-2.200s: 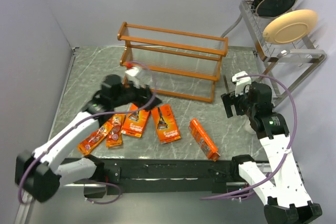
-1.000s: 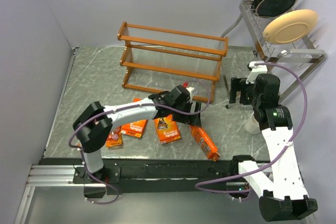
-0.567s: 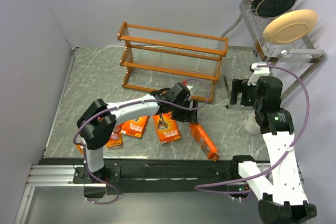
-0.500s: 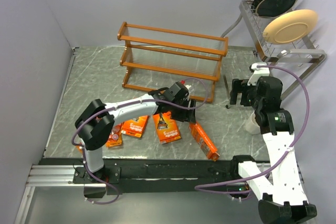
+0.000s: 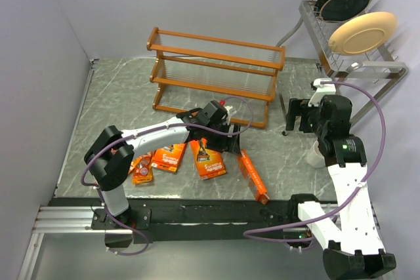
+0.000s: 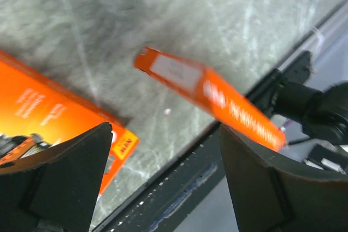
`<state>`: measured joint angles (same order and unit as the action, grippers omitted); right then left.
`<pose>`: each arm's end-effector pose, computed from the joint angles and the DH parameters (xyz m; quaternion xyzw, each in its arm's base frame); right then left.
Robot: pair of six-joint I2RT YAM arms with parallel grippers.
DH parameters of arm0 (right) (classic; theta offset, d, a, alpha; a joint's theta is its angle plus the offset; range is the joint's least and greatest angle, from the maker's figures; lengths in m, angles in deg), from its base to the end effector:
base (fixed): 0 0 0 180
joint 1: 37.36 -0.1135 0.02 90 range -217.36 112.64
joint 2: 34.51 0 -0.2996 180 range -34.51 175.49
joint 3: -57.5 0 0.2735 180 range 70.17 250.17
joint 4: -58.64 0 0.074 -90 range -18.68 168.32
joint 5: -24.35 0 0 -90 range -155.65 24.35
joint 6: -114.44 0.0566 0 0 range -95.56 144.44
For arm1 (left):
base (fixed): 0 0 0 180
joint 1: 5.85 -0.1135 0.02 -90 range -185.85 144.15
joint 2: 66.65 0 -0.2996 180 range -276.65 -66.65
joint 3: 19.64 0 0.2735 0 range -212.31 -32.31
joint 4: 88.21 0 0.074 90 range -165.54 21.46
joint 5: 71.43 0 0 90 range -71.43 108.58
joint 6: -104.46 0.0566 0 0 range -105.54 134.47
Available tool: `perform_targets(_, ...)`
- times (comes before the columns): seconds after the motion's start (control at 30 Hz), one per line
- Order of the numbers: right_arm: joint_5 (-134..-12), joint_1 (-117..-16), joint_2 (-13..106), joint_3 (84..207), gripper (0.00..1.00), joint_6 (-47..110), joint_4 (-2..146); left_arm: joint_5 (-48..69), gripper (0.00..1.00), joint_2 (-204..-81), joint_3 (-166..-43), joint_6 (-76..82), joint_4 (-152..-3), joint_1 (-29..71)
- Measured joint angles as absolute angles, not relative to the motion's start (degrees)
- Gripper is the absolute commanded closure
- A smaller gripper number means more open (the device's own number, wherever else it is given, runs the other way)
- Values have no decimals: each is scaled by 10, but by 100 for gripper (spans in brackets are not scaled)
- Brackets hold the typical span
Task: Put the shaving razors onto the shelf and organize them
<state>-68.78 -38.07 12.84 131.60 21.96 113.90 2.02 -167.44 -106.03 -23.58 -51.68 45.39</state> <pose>0.1759 0.0053 0.3947 -0.0379 0.8584 0.0156 0.5113 0.2515 -0.3390 0.2402 0.1550 0.9209 -0.3290 0.1401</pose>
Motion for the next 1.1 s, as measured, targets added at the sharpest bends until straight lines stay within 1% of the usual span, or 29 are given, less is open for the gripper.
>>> perform_targets(0.07, -690, -379, 127, 1309, 0, 221, 1132, 7, 13, -1674, -1066, -234, -516, 455)
perform_targets(0.27, -702, -358, 123, 1273, 0, 232, 1125, -9, 7, -1675, -1076, -227, -504, 481)
perform_targets(0.43, -712, -351, 116, 1258, 0, 236, 1124, -3, 2, -1697, -1143, -228, -484, 502)
perform_targets(0.53, -715, -348, 110, 1253, 0, 236, 1123, 3, 2, -1713, -1174, -232, -484, 502)
perform_targets(0.67, -731, -348, 108, 1245, 0, 226, 1130, 16, 1, -1723, -1177, -242, -480, 493)
perform_targets(0.77, -767, -353, 120, 1240, 0, 197, 1148, 20, 0, -1721, -1153, -260, -489, 478)
perform_targets(0.9, -806, -369, 181, 1239, 0, 158, 1163, 23, 1, -1695, -1077, -285, -527, 433)
perform_targets(1.0, -789, -417, 234, 1238, 0, 129, 1161, 37, 0, -1655, -1026, -289, -552, 401)
perform_targets(1.1, -760, -502, 261, 1233, 0, 117, 1162, 49, 0, -1599, -1001, -282, -563, 396)
